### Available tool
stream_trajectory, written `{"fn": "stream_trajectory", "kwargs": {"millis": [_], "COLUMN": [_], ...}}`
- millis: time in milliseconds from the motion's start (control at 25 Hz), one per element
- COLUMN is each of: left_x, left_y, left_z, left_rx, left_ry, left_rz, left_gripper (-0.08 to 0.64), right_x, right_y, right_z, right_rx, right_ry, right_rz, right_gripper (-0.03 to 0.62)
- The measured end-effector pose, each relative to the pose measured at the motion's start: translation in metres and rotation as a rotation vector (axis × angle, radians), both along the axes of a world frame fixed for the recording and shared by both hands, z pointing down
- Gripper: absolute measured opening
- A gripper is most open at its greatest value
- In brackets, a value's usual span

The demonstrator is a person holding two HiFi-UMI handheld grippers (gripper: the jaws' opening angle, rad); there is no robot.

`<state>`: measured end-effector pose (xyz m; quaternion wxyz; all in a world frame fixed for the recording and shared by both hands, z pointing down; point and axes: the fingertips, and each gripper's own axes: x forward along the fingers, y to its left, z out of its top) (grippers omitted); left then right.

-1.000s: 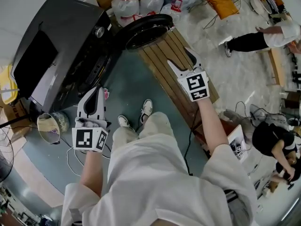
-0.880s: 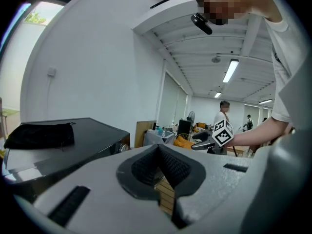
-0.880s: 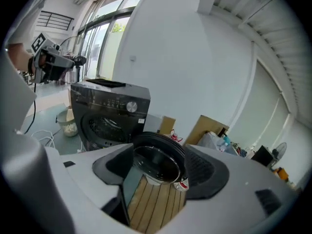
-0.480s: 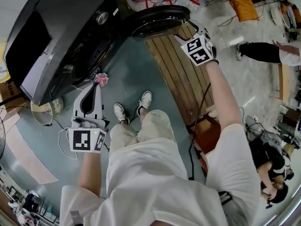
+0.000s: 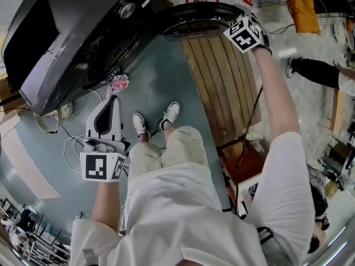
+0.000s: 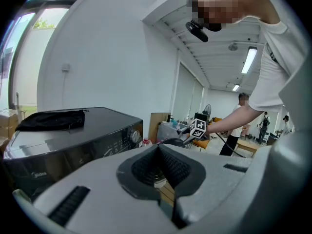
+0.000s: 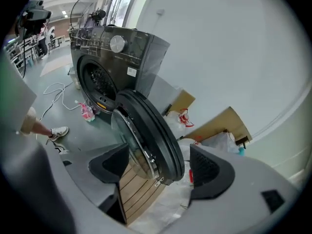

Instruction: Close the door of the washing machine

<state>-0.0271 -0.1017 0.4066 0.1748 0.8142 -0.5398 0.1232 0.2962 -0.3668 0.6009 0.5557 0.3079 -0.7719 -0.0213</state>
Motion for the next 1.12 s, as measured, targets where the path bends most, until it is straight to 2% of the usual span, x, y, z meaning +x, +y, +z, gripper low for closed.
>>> {"fn": "stream_trajectory", "kwargs": {"millis": [360, 720, 960, 1120], "left_x": [-0.008, -0.02, -0.028, -0.032], "left_y": [0.006, 0.016, 0.019, 0.019], "left_z": [0.016, 0.026, 0.032, 0.037], "left_rx": [-0.029, -0.048, -0.059, -0.069], "left_ry": [-0.018, -0.022, -0.024, -0.019], "left_rz": [-0.052, -0.092, -0.114, -0.119], "left_gripper": [0.006, 0.006, 0.006, 0.006], "right_x": [0.006, -0.003, -0.024, -0.023], "right_y": [-0.033, -0.035, -0.035, -0.036], "right_z": [0.032, 0.057, 0.069, 0.073], "right_rx": [-0.095, -0.149, -0.158, -0.166], "right_ry": [0.129, 0.236, 0.227, 0.234], "right_rz": [-0.083, -0.135, -0.18, -0.173], "right_gripper": [0.374, 0.377, 0.38, 0.38]}}
